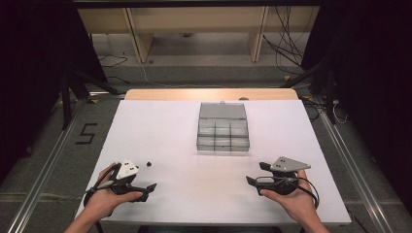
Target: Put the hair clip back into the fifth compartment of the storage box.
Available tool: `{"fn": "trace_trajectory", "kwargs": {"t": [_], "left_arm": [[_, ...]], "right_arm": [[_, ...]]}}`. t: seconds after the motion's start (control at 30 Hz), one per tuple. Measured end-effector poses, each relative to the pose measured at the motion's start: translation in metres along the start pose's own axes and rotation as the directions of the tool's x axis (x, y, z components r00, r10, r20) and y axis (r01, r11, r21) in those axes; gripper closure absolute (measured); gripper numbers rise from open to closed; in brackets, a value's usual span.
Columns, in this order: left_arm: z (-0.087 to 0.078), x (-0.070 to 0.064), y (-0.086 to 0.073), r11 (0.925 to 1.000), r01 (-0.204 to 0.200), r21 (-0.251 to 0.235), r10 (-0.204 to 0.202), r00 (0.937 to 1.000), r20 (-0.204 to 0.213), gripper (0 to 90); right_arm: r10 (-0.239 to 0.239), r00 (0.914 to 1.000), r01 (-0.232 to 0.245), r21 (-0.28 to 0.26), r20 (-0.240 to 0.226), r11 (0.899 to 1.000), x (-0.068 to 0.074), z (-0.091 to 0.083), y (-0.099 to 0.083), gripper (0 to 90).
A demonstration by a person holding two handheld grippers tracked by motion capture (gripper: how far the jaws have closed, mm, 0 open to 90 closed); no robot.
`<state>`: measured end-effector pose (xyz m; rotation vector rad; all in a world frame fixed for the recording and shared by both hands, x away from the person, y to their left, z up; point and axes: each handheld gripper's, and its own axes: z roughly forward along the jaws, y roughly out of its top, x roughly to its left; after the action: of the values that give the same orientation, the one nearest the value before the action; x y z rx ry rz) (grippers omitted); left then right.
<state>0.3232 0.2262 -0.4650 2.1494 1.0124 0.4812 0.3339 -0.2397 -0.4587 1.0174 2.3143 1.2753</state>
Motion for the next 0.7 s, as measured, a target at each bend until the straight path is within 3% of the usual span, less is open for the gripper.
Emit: {"fn": "trace_trajectory", "kwargs": {"t": [0.3,0.4,0.7], "left_arm": [[-0.001,0.000,0.000,1.0000,0.003,-0.006,-0.003,0.9999,0.011,7.8],[0.000,-0.001,0.001,1.0000,-0.005,-0.007,0.005,0.9998,0.021,6.9],[0.000,-0.001,0.001,0.9999,-0.011,-0.007,0.011,0.9996,0.027,5.0]], "right_arm": [[-0.009,0.9987,0.009,0.003,-0.050,1.000,0.012,0.012,0.007,27.7],[-0.045,0.9957,0.047,0.021,-0.081,0.999,0.024,0.025,0.012,28.4],[-0.077,0.9907,0.078,0.000,-0.112,0.997,0.041,0.054,0.029,30.2]]}}
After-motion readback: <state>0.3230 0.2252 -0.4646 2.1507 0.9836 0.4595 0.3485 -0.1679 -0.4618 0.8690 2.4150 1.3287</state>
